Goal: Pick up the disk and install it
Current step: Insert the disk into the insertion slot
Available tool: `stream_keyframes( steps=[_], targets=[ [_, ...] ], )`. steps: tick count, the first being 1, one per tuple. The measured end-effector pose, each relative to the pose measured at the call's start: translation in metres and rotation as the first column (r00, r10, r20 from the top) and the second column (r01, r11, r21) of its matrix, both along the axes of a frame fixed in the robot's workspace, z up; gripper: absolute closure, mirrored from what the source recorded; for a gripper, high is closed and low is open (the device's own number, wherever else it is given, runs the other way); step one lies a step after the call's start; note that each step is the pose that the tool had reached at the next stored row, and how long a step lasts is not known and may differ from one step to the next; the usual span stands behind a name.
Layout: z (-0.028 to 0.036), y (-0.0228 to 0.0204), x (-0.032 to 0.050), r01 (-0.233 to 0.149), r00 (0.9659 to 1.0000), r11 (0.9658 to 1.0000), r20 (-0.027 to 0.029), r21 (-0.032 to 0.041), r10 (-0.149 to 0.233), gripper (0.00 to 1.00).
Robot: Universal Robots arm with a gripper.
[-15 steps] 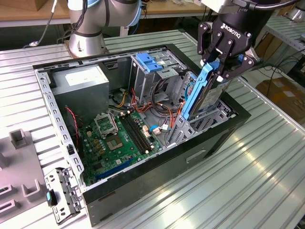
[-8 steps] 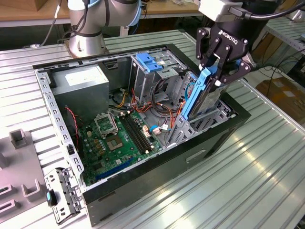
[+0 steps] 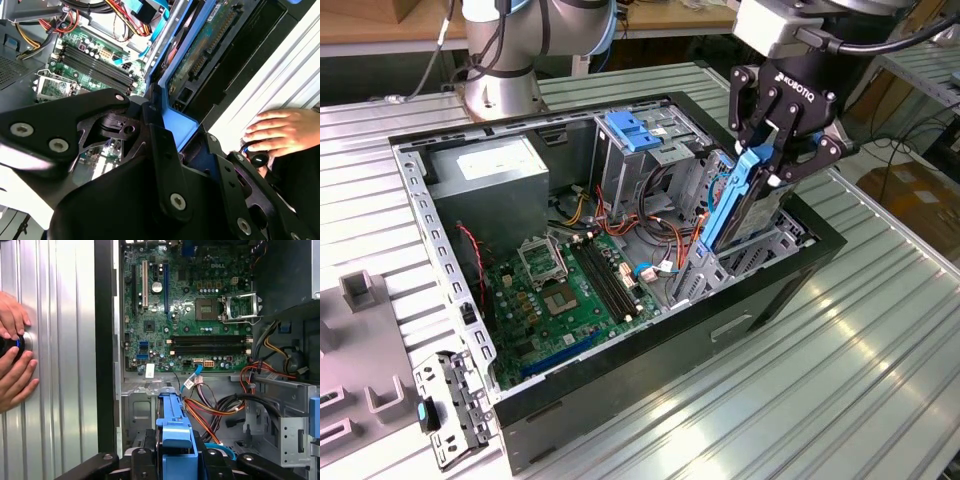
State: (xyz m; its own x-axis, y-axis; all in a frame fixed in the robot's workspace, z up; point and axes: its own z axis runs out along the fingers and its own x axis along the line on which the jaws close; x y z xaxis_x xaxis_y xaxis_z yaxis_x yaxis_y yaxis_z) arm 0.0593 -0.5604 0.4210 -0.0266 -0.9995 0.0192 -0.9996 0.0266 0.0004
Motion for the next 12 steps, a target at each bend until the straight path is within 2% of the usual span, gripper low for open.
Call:
stream_keyframes(
  steps=[12],
  targets=[
    [-0.0188,-0.0023,0.0007,0.000,1.0000,1.0000,-0.0002,0.0001,0.000,0.63]
  ],
)
